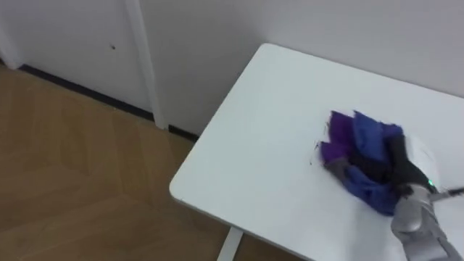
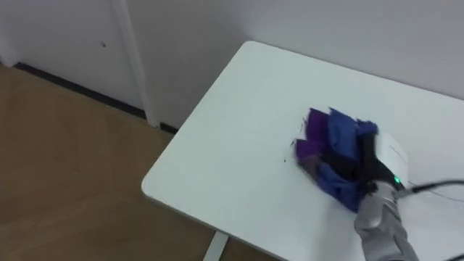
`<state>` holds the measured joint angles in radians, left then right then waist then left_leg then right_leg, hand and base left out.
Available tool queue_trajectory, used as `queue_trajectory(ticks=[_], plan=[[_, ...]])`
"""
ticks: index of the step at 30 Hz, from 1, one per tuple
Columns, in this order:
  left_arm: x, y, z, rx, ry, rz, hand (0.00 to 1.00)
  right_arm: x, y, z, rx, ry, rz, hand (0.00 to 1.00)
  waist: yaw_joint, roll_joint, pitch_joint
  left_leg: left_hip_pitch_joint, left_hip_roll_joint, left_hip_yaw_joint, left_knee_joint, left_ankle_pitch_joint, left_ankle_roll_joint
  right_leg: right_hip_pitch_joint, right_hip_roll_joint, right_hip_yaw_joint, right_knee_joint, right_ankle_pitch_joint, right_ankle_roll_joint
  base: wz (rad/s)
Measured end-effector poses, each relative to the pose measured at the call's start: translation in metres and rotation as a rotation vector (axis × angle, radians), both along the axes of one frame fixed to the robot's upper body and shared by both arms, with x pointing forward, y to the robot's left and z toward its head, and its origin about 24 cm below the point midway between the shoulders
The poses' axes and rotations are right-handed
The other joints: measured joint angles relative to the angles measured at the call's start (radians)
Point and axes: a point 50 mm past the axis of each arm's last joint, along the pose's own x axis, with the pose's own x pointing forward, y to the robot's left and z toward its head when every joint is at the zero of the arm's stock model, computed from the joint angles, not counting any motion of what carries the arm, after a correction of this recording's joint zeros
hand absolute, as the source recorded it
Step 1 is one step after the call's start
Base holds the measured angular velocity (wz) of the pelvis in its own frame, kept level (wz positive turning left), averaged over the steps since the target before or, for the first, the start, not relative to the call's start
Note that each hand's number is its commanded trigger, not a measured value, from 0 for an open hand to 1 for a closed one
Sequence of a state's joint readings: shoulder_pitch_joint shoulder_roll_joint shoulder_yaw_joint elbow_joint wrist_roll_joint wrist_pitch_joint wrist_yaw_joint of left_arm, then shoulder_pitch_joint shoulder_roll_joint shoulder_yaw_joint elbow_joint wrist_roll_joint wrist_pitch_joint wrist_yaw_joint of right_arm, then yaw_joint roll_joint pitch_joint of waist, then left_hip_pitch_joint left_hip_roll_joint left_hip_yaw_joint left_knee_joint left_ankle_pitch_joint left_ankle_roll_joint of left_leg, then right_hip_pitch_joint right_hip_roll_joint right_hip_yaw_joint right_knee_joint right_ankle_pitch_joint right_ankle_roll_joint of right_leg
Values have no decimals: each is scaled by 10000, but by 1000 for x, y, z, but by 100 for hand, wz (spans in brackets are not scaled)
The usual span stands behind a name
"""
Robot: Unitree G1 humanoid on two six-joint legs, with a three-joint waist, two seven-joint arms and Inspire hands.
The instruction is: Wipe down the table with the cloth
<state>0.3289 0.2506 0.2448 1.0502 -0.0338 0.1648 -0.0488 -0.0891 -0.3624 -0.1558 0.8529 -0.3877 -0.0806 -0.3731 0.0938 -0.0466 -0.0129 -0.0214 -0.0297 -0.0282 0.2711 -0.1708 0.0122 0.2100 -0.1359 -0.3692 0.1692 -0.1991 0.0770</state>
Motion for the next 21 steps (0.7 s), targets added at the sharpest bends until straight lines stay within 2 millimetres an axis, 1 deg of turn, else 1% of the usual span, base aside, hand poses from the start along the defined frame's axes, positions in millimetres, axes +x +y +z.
queue_trajectory(ticks=[1, 2, 3, 5, 6, 8, 10, 11, 13, 15, 16, 17, 18, 19, 20, 21], plan=[[-1, 2, 1, 63, -35, 175, 0, -14, -15, -1, 83, 60, -709, 100, -111, -1, -21, -33, 0, 8, 40, -34, 36, 5, 1, 55, 9, 1, 2, 0], [-2, 4, 2, 128, -52, 314, 0, -27, -28, -2, 84, 200, -1367, 100, -221, -15, -60, -29, 0, 14, 53, -34, 39, 5, 4, 118, 14, 13, 21, -4], [-3, 5, 2, 148, -49, 345, 0, -34, -34, -3, 64, 254, -1680, 100, -267, -21, -77, -19, 3, 20, 59, -33, 41, 7, 4, 144, 24, 15, 23, -3], [-4, 6, 2, 139, -40, 390, 0, -59, -55, -2, 11, 367, -2942, 100, -566, -6, -102, -73, 3, -34, 220, -69, 71, 61, 8, 96, 18, 17, 27, 4], [-5, 6, 3, 134, -8, 369, 0, -65, -60, -2, -21, 407, -3186, 100, -637, -10, -107, -68, 4, -42, 229, -83, 50, 76, 10, 103, 12, 17, 27, 0], [-10, 7, 4, 169, 65, 457, 0, -94, -76, -1, -186, 680, -4088, 100, -752, -13, -136, -36, 39, -28, 363, -145, 10, 174, 36, 121, -3, 8, 40, -2], [-10, 7, 4, 162, 62, 455, 0, -108, -81, 0, -293, 826, -4438, 100, -761, 10, -151, -63, 91, -7, 496, -184, -12, 189, 73, 117, 6, 7, 43, -8], [-9, 6, 3, 150, 63, 394, 0, -111, -82, -1, -349, 881, -4500, 100, -745, 28, -155, -103, 157, 14, 576, -207, -36, 179, 119, 119, 7, 7, 43, -11], [-8, 5, 2, 93, 61, 367, 0, -111, -81, -1, -354, 929, -4423, 100, -702, 43, -161, -110, 186, -22, 609, -203, -49, 178, 168, 138, 0, 5, 45, -15], [-4, 2, 1, -15, 86, 44, 0, -106, -79, -1, -498, 957, -4282, 100, -491, 127, -165, -106, 203, -34, 624, -192, -68, 106, 219, 352, -23, -63, -33, -26], [-2, -1, -1, -95, 112, -187, 0, -99, -77, 1, -681, 919, -4164, 100, -302, 185, -168, -69, 211, 9, 615, -162, -113, 13, 239, 469, 9, -188, 28, -31], [-2, -4, -2, -179, 203, -380, 0, -92, -74, 1, -790, 957, -4080, 100, -229, 154, -116, -24, 232, 5, 538, -97, -126, -30, 266, 506, 12, -179, 7, -26], [-2, -5, -2, -213, 234, -481, 0, -89, -72, 0, -839, 1034, -4018, 100, -221, 209, -137, -24, 256, 19, 527, -77, -137, -46, 297, 555, 10, -164, -11, -24], [-1, -7, -3, -278, 281, -689, 0, -80, -68, 1, -1000, 1116, -3841, 100, -95, 210, -133, -32, 345, 122, 513, -59, -169, -150, 356, 690, 28, -136, -59, -27], [0, -10, -4, -355, 313, -818, 0, -68, -62, 2, -1222, 1261, -3457, 100, -51, 194, -90, -117, 413, 142, 472, -28, -217, -248, 395, 686, 29, -100, -118, -29], [1, -11, -4, -391, 286, -849, 0, -62, -59, 3, -1355, 1311, -3224, 100, -30, 195, -91, -200, 438, 144, 461, -12, -238, -362, 410, 698, 48, -84, -145, -27]])
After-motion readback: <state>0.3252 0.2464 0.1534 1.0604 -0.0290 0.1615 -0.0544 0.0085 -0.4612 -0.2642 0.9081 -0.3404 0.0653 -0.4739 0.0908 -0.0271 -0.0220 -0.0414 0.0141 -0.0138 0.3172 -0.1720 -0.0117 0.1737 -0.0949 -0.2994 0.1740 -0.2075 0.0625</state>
